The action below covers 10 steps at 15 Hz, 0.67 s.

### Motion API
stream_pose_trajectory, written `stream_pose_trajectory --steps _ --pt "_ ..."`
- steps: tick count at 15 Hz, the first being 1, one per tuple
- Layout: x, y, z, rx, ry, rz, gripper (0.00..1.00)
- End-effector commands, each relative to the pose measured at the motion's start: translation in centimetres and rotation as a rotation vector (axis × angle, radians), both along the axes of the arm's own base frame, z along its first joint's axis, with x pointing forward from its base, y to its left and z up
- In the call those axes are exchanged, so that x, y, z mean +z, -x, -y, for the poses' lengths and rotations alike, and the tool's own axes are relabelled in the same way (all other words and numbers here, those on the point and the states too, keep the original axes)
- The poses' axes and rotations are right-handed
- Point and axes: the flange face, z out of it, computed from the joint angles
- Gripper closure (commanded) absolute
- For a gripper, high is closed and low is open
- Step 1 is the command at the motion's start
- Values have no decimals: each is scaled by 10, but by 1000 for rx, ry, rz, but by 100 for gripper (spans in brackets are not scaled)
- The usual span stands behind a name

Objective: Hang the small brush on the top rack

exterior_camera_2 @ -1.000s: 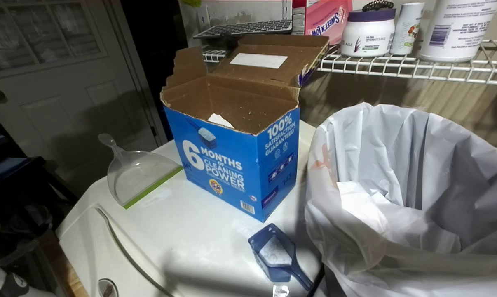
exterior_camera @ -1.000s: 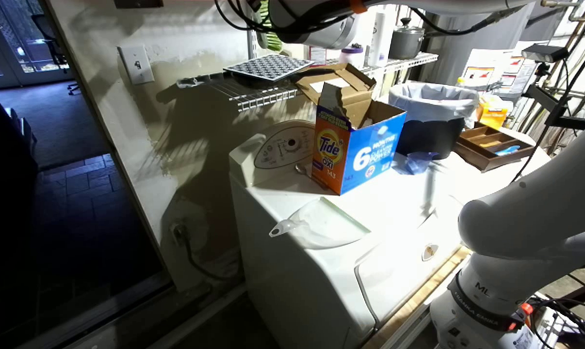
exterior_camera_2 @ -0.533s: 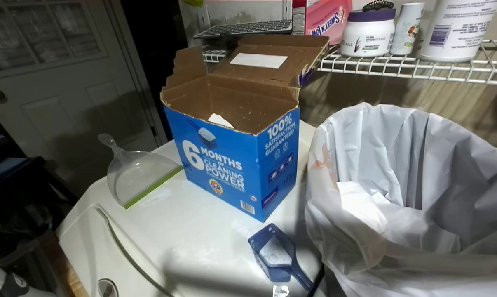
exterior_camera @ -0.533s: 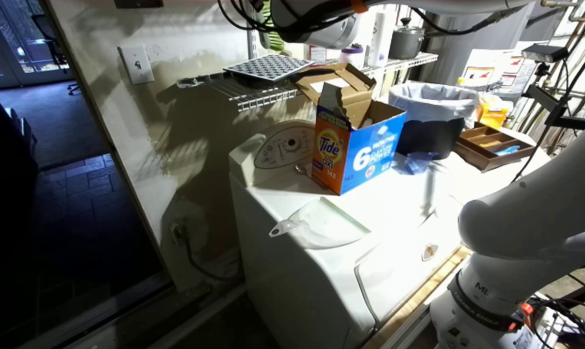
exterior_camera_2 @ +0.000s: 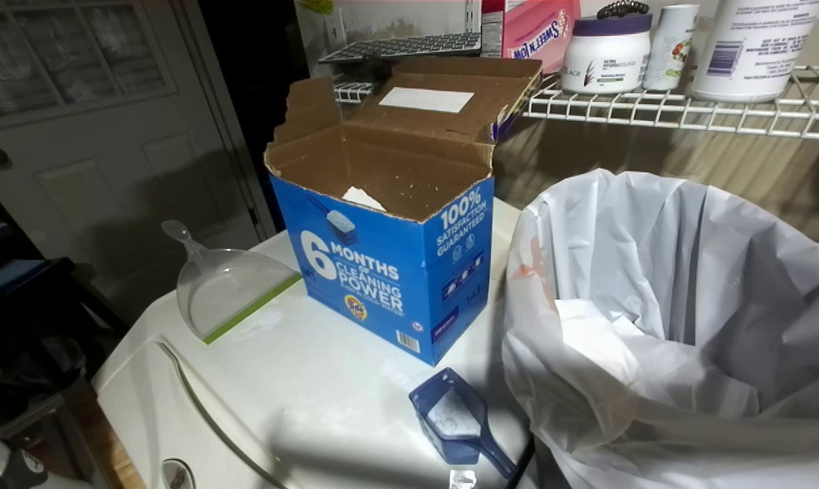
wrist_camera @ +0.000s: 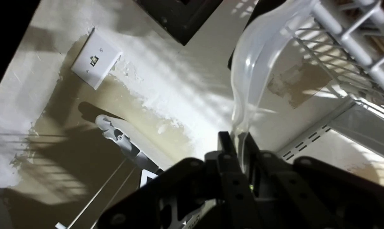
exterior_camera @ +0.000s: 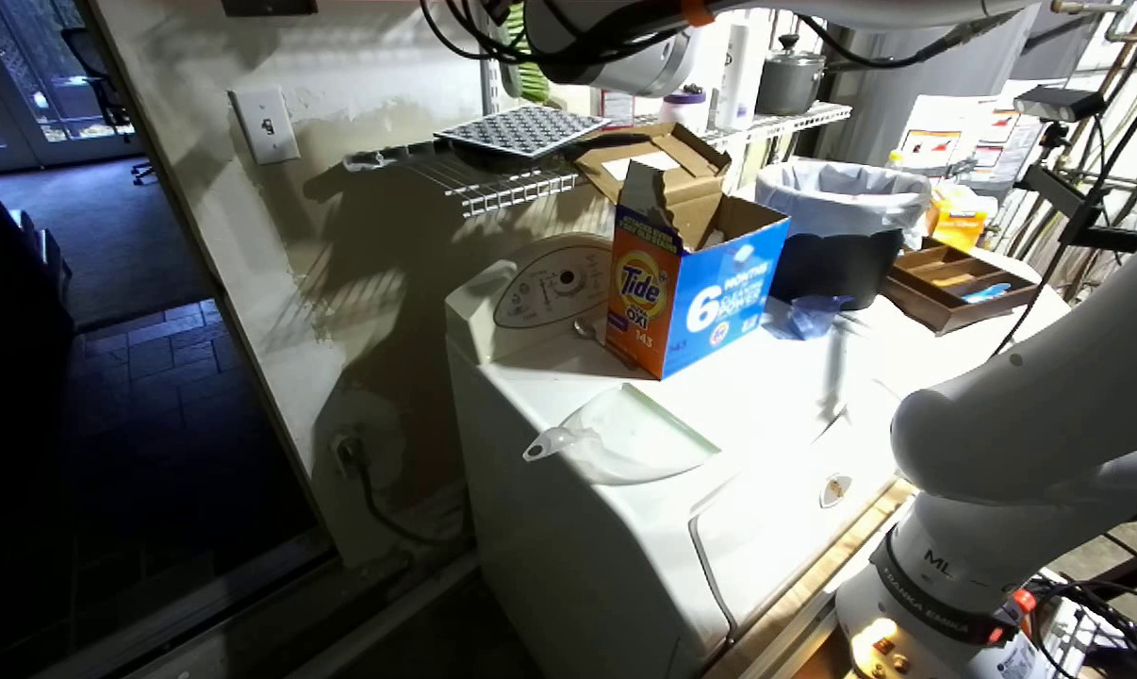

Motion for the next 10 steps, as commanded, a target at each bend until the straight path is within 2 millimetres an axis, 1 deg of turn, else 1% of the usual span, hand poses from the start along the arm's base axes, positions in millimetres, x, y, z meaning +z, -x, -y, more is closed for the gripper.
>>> stream_pose_trajectory --steps 1,6,7,8,10 --pt "-7 -5 -1 10 -27 -35 97" --pt "-10 -6 -1 11 -35 -46 97" --pt "-10 -6 -1 12 -35 -47 82" --pt "-10 -6 -1 13 -35 -47 64" --pt "-14 -8 -1 18 -35 -70 51"
